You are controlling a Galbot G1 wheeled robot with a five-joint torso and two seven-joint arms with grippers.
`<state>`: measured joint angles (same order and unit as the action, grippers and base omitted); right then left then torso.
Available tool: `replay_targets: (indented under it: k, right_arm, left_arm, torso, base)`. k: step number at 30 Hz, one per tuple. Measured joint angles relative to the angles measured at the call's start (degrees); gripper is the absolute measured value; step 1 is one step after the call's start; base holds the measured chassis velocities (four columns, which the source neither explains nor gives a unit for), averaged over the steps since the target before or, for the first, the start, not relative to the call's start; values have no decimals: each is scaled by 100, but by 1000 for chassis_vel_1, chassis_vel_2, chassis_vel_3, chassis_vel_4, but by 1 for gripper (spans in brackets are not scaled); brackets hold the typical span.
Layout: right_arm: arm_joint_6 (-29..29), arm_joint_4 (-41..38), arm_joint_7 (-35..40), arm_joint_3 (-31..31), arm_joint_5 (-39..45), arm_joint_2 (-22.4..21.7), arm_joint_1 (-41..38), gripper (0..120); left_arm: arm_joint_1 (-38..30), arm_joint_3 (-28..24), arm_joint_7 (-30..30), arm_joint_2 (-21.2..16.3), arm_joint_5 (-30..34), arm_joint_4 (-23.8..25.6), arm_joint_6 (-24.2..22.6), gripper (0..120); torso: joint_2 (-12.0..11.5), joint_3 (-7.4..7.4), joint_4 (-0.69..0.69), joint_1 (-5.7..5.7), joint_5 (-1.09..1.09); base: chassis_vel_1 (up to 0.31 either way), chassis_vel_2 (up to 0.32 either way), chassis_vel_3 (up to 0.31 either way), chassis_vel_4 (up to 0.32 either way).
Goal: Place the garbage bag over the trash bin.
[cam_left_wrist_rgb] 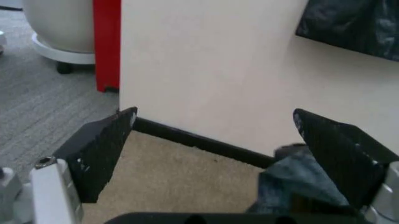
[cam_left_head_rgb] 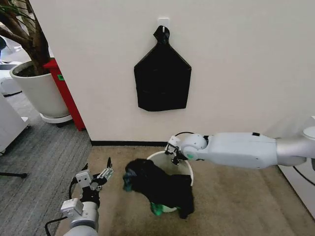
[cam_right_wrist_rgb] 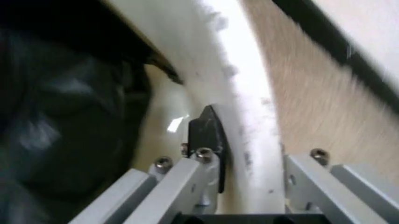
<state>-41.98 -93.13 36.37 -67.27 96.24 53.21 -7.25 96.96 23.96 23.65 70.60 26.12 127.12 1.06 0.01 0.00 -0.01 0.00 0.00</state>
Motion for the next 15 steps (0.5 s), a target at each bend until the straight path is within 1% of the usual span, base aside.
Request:
replay_targets:
  k: [1,2,3,4,8,9,11,13,14,15]
  right_arm:
    - [0,-103,630,421,510,4,320,0]
    - [2,-198,1397,1042,1092,35,779,0]
    - [5,-269,1827,1468,1434,50,1087,0]
    - [36,-360,2084,1762,1654,40,1337,0]
    - [227,-535,2413,2190,1878,14,1656,0]
    - [289,-568,2574,2426,1959,36,1795,0]
    - [358,-578,2922,2951,2124,149,2097,0]
    - [442,-556,3210,3507,2190,288,2374,0]
    - [442,-556,3210,3507,2190,288,2374,0]
    - [469,-547,3301,3659,2191,313,2464,0]
  left_arm:
    - [-19,-18,3,5,0,-9,-2,99]
    - [-28,-37,7,8,-1,-23,-5,99]
    - [-39,-53,12,9,-2,-41,-8,99]
    - [-56,-69,13,9,-2,-65,-11,99]
    - [-87,-96,20,5,-4,-112,-17,99]
    - [-97,-108,21,9,-5,-129,-18,99]
    - [-107,-129,24,28,-28,-169,-19,99]
    - [-108,-161,26,62,-70,-216,-14,100]
    - [-108,-161,26,62,-70,-216,-14,100]
    - [-106,-168,27,70,-79,-225,-11,100]
  torso:
    - [0,0,0,0,-2]
    - [0,0,0,0,0]
    - [-1,0,1,0,2]
    - [-1,1,1,0,2]
    - [-1,1,2,0,3]
    - [-1,0,1,0,-1]
    - [-1,1,1,0,2]
    - [-1,0,3,0,1]
    - [-1,0,3,0,1]
    - [-1,0,3,0,0]
  base:
    - [0,0,0,0]
    - [0,0,0,0]
    - [0,0,0,0]
    - [0,0,0,0]
    - [0,0,0,0]
    - [0,0,0,0]
    - [0,0,0,0]
    - [0,0,0,0]
    - [0,0,0,0]
    - [0,0,0,0]
